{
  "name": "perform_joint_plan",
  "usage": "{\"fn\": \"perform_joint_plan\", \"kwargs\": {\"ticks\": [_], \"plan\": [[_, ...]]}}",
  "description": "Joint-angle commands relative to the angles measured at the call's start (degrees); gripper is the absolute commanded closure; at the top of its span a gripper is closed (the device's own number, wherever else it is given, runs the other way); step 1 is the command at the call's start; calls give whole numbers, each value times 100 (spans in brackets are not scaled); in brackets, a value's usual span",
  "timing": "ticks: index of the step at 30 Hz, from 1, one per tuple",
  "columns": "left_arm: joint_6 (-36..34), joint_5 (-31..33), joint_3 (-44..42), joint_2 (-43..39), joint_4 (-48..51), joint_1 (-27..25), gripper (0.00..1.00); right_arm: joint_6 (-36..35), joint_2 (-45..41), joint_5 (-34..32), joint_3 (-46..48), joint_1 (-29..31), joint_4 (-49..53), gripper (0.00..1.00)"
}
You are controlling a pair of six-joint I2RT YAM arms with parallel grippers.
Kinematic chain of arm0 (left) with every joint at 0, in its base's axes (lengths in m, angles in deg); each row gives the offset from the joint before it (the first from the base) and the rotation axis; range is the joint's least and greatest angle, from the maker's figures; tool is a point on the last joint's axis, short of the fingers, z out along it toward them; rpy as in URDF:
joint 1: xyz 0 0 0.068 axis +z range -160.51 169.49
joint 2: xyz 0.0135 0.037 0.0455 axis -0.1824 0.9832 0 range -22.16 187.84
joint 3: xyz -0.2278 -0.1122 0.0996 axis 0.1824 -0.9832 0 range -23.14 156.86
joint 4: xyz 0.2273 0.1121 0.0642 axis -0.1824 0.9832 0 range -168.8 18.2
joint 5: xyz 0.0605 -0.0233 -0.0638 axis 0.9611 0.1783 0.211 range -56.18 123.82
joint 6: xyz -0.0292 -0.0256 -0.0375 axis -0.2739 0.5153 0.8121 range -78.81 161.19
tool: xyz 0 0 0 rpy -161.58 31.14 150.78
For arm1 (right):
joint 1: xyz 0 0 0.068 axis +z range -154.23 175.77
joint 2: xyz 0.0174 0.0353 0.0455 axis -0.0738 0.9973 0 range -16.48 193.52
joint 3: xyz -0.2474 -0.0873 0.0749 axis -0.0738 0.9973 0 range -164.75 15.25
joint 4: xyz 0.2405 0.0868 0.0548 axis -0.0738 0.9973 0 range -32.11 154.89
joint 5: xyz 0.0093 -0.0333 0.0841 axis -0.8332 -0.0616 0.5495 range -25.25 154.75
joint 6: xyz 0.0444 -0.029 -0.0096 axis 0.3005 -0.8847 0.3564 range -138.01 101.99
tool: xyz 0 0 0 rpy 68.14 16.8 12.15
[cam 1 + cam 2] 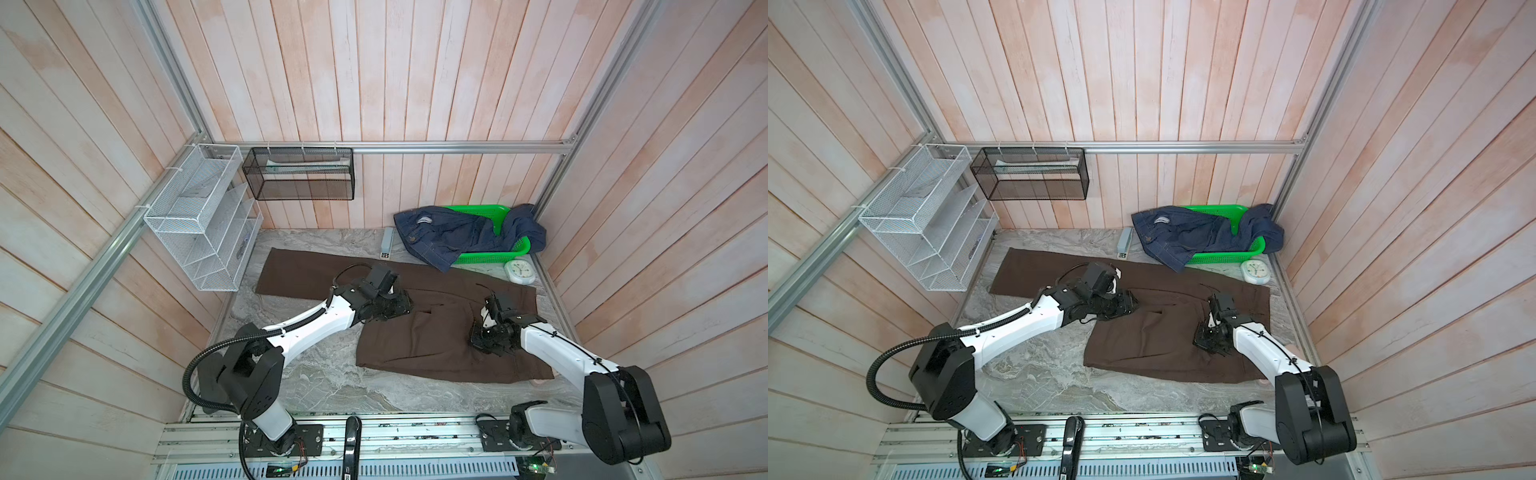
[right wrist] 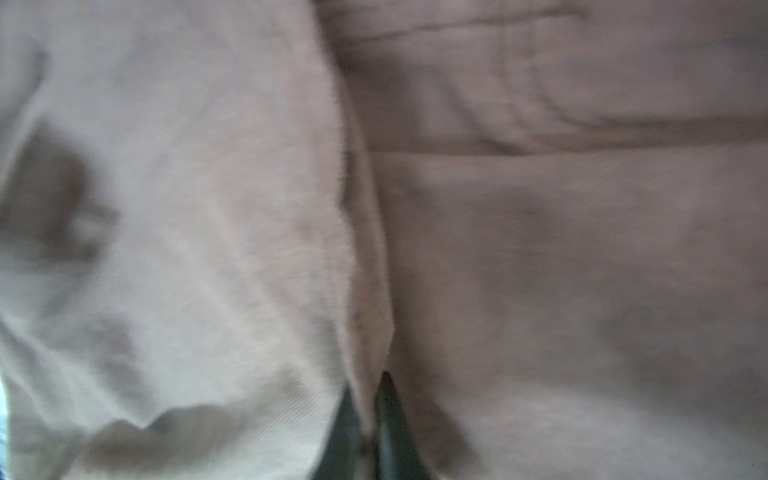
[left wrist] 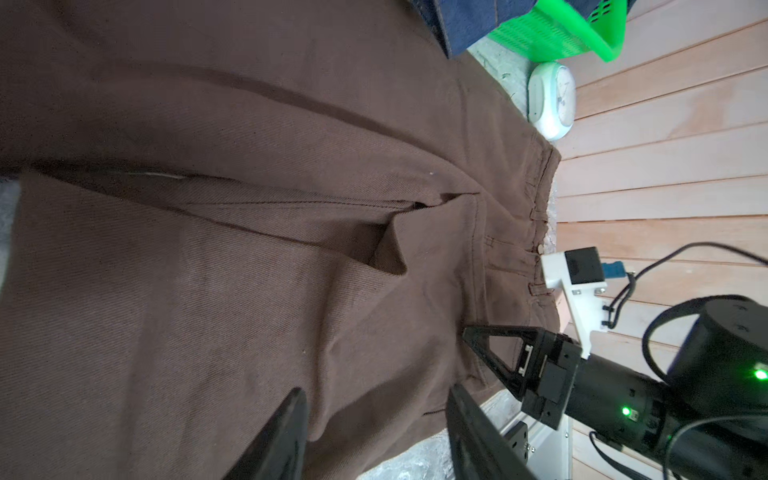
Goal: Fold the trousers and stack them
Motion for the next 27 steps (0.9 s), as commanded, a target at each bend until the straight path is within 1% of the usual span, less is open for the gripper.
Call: {"fn": "perform_joint_plan", "kwargs": {"ticks": [1, 5, 9, 11, 12, 13, 15, 16, 18, 19, 21, 23, 27], "plan": [[-105, 87, -154, -290, 26, 101, 44, 122, 85, -41, -489, 478, 75, 100], [-114, 149, -289, -540, 80, 207, 44, 343, 654, -311, -1176, 1337, -37, 100], [-123, 247, -479, -840, 186, 359, 44, 487, 1620, -457, -2097, 2226, -159, 100], [-131, 304, -562, -997, 264, 440, 44, 504, 2097, -499, -2517, 2541, -158, 100], [-140, 349, -612, -1089, 306, 479, 43, 506, 2292, -500, -2683, 2667, -184, 98], [-140, 377, -672, -1167, 329, 522, 43, 492, 2459, -490, -2823, 2774, -185, 88], [-140, 369, -785, -1288, 345, 593, 43, 449, 2607, -495, -2995, 2894, -150, 66], [-134, 356, -827, -1322, 343, 620, 43, 448, 2576, -538, -3027, 2917, -139, 58], [-136, 314, -864, -1317, 331, 623, 43, 461, 2342, -645, -2956, 2909, -154, 48], [-134, 248, -879, -1282, 292, 624, 43, 458, 2181, -724, -2940, 2894, -106, 45], [-102, 76, -899, -1156, 129, 623, 43, 459, 1863, -814, -2866, 2834, 4, 41], [-53, -123, -902, -952, -83, 591, 43, 461, 1527, -820, -2742, 2713, 119, 39], [0, -419, -593, -308, -390, 295, 42, 548, 794, -842, -2248, 2331, 129, 39]]}}
